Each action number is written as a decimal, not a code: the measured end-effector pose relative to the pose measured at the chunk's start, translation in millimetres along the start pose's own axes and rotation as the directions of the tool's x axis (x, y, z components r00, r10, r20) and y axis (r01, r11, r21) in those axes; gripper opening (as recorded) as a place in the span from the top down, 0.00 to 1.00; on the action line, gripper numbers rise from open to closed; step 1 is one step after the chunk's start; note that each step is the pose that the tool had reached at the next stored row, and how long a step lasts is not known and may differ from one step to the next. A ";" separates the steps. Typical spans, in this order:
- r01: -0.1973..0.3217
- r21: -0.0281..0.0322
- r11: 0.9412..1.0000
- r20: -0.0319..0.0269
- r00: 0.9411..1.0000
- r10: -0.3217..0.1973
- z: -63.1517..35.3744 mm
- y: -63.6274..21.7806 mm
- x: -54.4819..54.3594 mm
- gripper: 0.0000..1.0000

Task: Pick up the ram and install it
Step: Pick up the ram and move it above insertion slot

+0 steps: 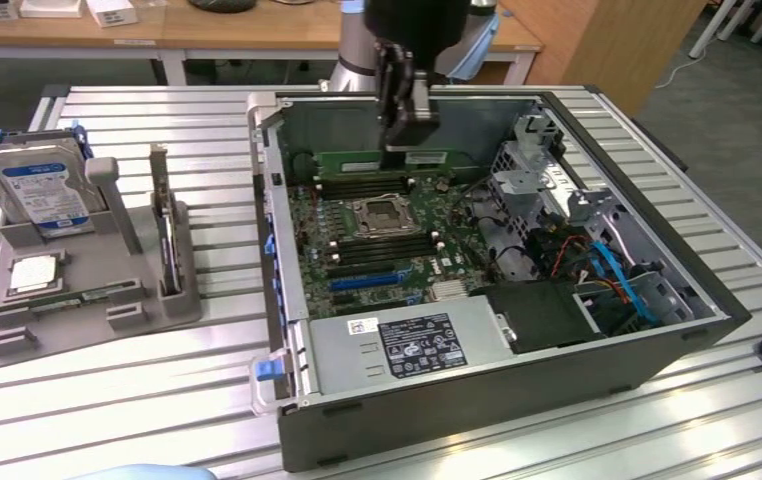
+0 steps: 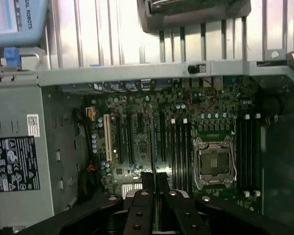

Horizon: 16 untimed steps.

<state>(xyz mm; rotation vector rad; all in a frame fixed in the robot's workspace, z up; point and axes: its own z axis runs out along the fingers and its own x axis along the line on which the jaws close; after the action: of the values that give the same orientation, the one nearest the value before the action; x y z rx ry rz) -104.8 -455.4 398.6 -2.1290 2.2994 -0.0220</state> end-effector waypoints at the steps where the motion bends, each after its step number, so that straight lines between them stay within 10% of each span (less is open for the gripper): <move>1: 0.000 0.000 1.000 0.000 1.000 0.000 0.1 -4.5 -0.3 0.87; 5: 0.000 0.000 1.000 0.002 1.000 0.000 0.3 -20.4 -1.6 0.87; 16: 0.000 0.000 1.000 0.002 1.000 0.000 0.7 -26.2 -14.5 0.87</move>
<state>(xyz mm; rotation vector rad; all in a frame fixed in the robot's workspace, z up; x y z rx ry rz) -77.5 -443.0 398.2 -2.1283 2.2983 -0.0198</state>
